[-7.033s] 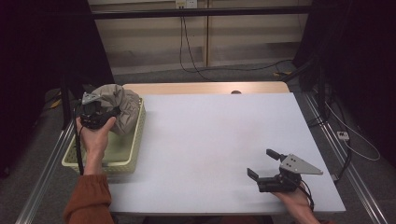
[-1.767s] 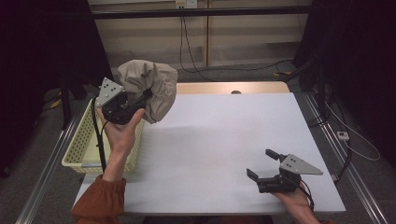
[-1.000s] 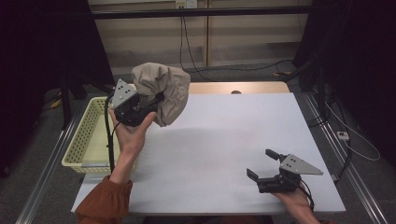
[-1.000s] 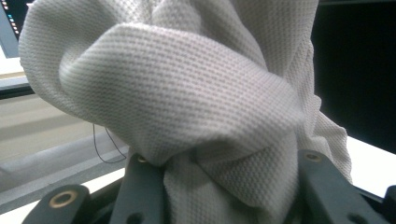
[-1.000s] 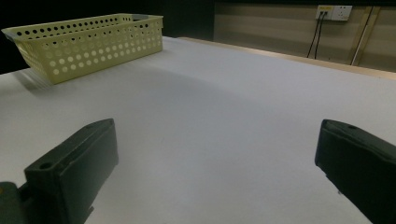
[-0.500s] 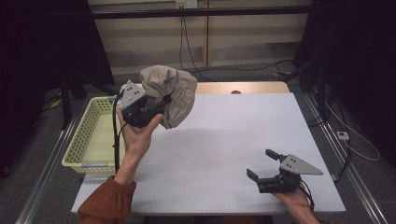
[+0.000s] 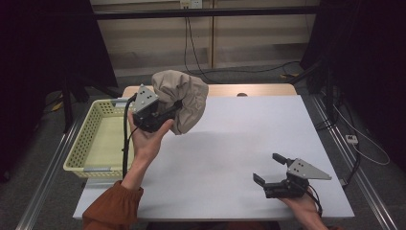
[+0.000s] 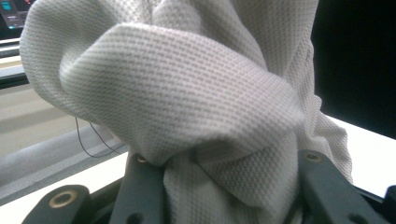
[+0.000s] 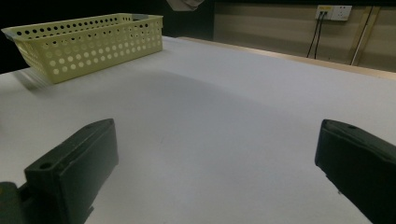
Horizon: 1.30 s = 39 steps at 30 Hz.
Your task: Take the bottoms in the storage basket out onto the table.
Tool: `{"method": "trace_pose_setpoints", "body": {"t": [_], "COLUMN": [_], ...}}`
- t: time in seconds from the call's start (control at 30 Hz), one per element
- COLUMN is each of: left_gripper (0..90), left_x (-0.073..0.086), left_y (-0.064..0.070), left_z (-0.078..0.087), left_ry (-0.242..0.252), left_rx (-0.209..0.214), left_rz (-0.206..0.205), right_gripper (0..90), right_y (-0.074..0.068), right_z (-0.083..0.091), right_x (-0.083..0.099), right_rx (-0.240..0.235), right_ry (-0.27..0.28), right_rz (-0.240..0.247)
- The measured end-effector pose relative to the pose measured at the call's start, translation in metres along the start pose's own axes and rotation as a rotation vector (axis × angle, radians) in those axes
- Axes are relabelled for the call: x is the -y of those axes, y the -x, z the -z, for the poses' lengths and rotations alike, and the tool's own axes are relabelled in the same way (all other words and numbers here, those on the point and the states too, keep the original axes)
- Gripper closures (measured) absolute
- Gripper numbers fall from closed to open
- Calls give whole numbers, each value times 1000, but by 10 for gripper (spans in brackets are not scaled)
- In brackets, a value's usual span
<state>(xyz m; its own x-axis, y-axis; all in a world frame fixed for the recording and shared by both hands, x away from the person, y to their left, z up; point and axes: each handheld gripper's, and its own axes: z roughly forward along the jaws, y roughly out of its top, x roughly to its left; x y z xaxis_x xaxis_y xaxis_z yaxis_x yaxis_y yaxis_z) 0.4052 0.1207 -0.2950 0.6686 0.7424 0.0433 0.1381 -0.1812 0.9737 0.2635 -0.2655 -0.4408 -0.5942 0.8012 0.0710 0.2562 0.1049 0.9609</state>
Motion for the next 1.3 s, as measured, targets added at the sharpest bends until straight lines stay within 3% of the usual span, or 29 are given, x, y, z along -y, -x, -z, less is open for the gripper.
{"method": "trace_pose_setpoints", "body": {"t": [0.4,0.83,1.3], "left_gripper": [612,612,612], "left_x": [-2,10,22], "left_y": [10,20,19], "left_z": [-18,-30,-44], "left_ry": [-22,-69,-122], "left_rx": [23,57,65], "left_rz": [-6,-9,3], "right_gripper": [0,0,0], "right_y": [0,0,0], "right_z": [-1,-1,-1], "right_x": [0,0,0], "right_rx": [-2,-6,-5], "right_ry": [-1,-2,-1], "right_rz": [2,1,0]}}
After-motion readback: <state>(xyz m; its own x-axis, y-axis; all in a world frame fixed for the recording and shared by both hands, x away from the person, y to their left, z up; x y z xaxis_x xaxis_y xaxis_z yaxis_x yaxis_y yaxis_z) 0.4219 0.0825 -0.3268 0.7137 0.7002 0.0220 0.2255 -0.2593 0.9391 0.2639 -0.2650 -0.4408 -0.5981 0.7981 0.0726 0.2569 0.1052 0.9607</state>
